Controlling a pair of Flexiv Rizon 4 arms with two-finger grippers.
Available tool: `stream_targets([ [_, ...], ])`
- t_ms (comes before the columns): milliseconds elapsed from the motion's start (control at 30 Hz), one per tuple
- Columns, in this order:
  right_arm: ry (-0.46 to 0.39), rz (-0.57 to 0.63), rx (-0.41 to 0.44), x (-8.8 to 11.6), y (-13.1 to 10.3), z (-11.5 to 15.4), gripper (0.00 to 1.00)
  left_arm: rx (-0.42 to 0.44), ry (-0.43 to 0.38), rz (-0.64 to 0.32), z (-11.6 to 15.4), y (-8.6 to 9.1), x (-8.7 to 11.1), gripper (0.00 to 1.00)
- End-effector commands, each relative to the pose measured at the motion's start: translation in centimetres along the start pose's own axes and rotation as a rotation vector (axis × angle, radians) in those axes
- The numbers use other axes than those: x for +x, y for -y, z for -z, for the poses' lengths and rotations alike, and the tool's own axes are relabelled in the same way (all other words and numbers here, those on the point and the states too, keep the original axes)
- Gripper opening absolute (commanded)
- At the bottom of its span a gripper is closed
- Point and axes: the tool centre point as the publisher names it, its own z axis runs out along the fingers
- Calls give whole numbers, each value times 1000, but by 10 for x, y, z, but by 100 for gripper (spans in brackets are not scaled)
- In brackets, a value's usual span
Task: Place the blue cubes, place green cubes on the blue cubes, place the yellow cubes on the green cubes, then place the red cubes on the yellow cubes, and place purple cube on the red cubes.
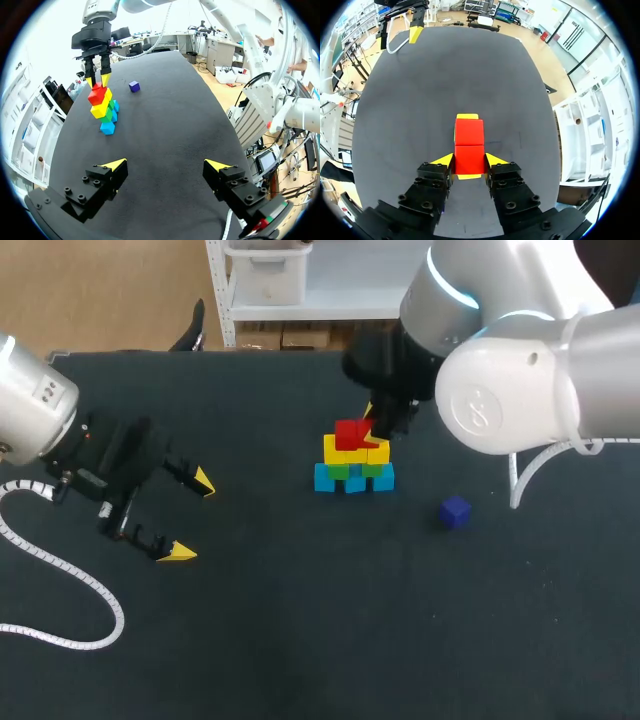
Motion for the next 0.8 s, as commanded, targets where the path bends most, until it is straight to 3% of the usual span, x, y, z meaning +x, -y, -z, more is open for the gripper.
stream_targets([
  [33,2,1,-7,0,2,-1,0,-1,3,-2,0,0,1,100],
  [200,2,-1,-8,0,3,-2,13,-1,3,-2,0,0,1,100],
  [800,5,2,-14,-1,1,0,36,-1,3,-2,0,0,1,100],
])
